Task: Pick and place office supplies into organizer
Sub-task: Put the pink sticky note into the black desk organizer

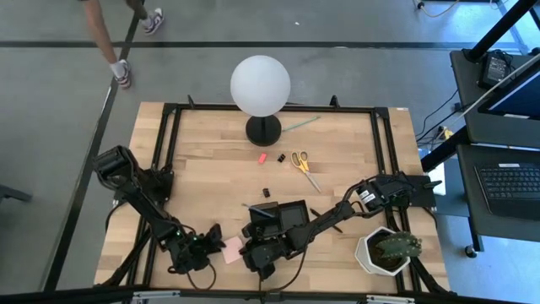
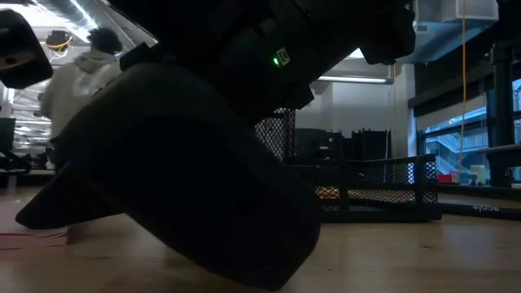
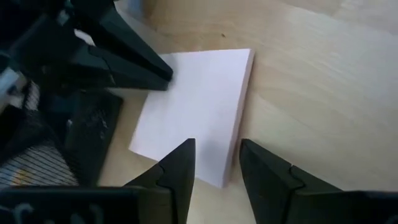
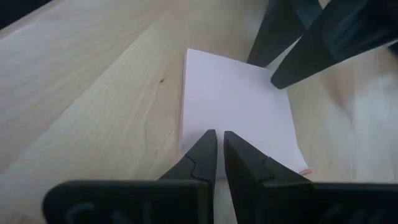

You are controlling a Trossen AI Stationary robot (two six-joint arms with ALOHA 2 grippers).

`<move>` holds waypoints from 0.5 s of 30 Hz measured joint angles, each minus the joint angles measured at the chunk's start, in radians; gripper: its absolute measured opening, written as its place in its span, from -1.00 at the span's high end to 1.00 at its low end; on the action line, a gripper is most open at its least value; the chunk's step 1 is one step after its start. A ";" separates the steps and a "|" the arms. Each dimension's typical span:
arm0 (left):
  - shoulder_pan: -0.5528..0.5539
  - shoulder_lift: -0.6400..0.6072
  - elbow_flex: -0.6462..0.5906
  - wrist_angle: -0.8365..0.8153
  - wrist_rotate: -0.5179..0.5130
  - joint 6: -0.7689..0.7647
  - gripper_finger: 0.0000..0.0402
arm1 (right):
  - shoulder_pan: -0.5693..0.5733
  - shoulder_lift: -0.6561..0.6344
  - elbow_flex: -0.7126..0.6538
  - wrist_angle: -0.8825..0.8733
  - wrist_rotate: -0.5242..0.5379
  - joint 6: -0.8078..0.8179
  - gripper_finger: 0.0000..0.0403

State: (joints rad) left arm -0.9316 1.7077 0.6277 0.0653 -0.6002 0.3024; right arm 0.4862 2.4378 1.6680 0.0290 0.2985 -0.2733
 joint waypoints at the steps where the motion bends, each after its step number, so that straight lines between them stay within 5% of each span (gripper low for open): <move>1: -0.002 0.014 0.000 0.005 -0.018 0.020 0.38 | 0.000 0.000 0.000 0.000 0.000 0.001 0.82; 15: -0.004 0.026 0.000 0.007 -0.103 0.125 0.61 | 0.000 0.000 0.000 0.003 -0.003 0.004 0.82</move>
State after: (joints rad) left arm -0.9352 1.7332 0.6277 0.0725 -0.7028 0.4271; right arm 0.4862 2.4378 1.6676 0.0322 0.2951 -0.2691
